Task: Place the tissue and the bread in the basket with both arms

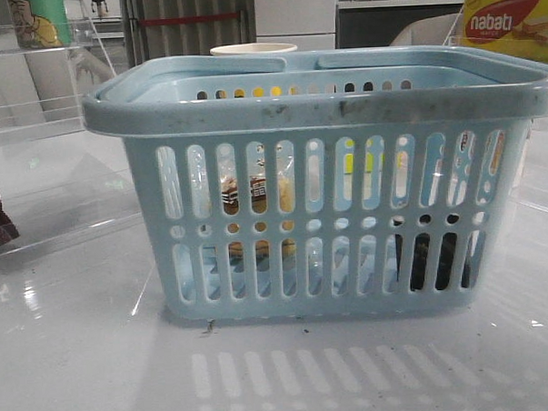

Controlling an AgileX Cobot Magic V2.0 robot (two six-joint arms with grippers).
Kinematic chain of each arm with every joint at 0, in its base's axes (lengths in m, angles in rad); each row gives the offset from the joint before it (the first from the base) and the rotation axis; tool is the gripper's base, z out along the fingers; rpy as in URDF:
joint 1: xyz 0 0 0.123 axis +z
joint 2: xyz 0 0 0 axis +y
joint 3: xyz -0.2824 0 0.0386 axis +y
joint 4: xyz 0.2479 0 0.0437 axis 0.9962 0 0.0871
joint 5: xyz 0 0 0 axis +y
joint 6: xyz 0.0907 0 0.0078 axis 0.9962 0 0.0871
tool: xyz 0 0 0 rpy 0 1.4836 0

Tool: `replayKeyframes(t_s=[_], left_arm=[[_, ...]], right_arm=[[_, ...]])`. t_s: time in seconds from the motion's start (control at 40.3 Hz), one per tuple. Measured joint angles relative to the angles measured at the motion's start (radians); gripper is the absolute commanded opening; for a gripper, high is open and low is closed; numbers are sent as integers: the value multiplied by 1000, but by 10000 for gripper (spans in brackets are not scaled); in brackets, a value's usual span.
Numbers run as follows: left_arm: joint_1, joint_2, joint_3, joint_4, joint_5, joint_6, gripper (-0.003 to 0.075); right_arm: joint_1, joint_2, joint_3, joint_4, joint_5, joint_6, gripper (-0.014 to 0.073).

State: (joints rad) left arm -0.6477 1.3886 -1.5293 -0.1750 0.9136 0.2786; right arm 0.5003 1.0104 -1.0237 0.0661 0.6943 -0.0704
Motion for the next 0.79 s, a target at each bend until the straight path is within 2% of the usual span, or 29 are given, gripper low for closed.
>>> replayKeyframes(t_s=[0.372, 0.595, 0.793], left_arm=[[0, -384, 393, -2, -31, 0, 476], [0, -563, 556, 40, -31, 0, 476], [0, -676, 638, 175, -31, -137, 476]], right_arm=[[0, 11, 0, 0, 20, 0, 571], [0, 1, 2, -19, 71, 0, 571], [0, -111, 77, -21, 84, 5, 571]])
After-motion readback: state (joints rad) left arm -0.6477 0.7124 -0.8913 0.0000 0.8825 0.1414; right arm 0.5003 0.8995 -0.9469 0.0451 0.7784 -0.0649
